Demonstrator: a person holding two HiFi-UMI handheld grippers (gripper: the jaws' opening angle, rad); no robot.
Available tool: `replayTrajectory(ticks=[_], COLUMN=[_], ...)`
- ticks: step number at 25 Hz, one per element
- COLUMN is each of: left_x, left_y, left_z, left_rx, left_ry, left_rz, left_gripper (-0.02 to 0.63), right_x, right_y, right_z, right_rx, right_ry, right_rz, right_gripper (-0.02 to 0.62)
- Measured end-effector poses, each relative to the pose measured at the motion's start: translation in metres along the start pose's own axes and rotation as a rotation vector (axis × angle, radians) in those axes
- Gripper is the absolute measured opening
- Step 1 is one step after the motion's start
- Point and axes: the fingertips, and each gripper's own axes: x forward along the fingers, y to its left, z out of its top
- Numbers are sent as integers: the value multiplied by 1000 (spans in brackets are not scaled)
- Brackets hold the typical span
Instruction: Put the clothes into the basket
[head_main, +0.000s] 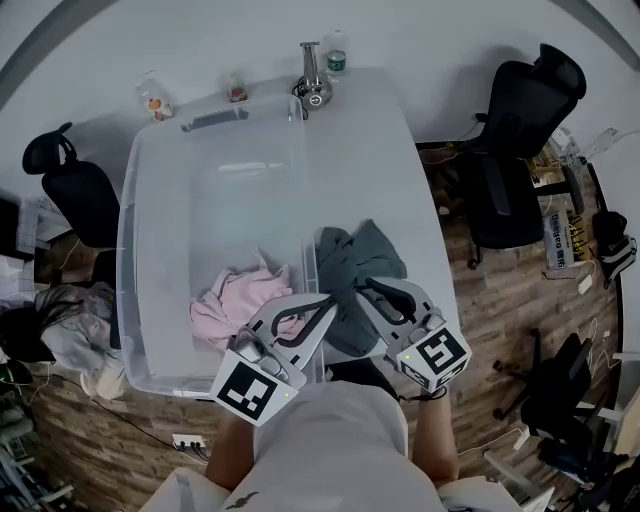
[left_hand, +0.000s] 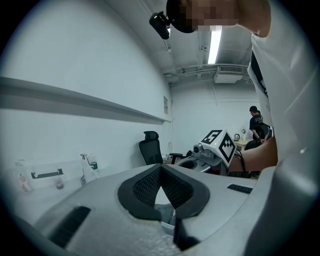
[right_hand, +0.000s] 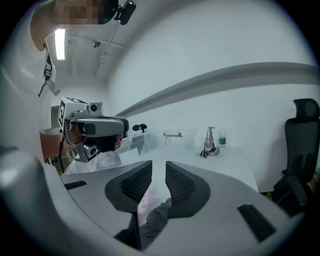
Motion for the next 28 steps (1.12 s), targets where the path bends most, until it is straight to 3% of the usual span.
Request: replayTrajectory(ticks=[14,19,28], left_x=[22,26,30], left_y=[-7,-7,-5], left_z=[-11,-15,-20], left_rx=[13,7,2], left_ry=[58,73,95], left_rz=[-68,-75,-83], left_gripper=[6,6,6], right_x=[27,44,63], right_y=[-20,-25,-24], right_z=[-74,-112,-169], right_rx=[-9,40,33], right_ry=[229,303,438], right_rz=[-69,-61,-54], right_gripper=[227,274,346])
